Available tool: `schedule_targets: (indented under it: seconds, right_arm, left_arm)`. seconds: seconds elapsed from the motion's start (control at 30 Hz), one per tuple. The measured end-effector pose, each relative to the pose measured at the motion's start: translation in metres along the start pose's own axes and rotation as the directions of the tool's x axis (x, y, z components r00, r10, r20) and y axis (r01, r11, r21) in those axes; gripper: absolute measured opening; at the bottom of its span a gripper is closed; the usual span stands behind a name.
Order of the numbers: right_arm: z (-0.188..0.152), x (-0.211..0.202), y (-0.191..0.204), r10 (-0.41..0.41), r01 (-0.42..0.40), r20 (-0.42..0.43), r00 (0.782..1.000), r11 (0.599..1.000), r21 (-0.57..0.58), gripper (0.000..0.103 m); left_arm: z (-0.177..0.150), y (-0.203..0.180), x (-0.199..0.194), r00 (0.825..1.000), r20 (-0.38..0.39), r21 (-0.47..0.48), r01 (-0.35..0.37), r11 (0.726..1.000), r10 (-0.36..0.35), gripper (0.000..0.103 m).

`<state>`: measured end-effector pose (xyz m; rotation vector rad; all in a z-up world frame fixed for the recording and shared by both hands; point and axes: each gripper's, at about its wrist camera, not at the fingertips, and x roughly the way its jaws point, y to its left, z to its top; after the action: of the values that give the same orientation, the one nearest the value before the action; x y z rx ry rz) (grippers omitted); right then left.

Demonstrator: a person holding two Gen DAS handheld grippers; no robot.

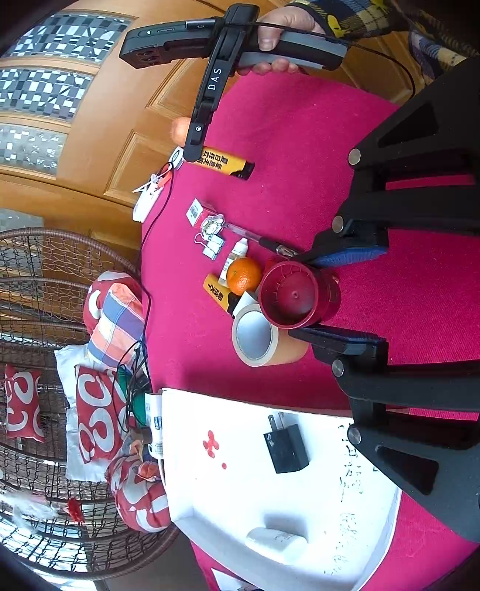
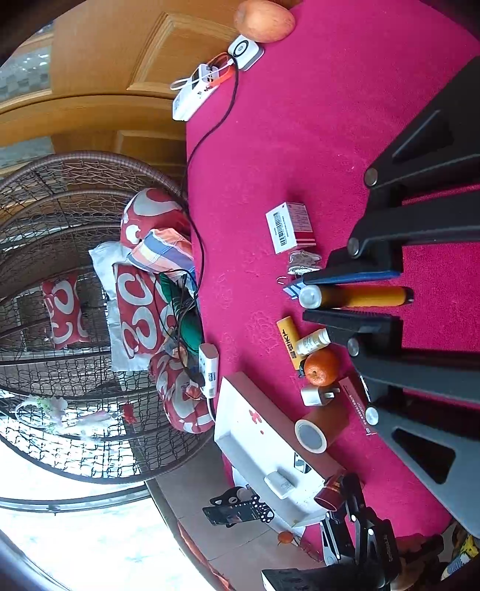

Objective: Organize rigid objects
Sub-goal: 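Carry the red cup with the left tool while the right tool carries the lighter, releasing both in the tray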

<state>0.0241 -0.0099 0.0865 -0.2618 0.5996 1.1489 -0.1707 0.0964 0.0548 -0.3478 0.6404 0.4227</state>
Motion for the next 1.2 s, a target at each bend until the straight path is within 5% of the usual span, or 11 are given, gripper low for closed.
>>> schedule_targets:
  seconds: [0.63,1.2]
  right_arm:
    - [0.024,-0.028,0.047,0.108,-0.099,0.097,0.989,0.991,-0.092,0.011]
    - [0.049,-0.013,0.126,0.253,-0.226,0.076,0.964,0.938,-0.263,0.011]
  left_arm:
    - [0.011,0.022,-0.039,0.993,0.103,-0.051,-0.047,0.998,0.052,0.029]
    - [0.013,0.067,-0.065,0.977,0.160,-0.143,-0.119,0.982,0.142,0.029]
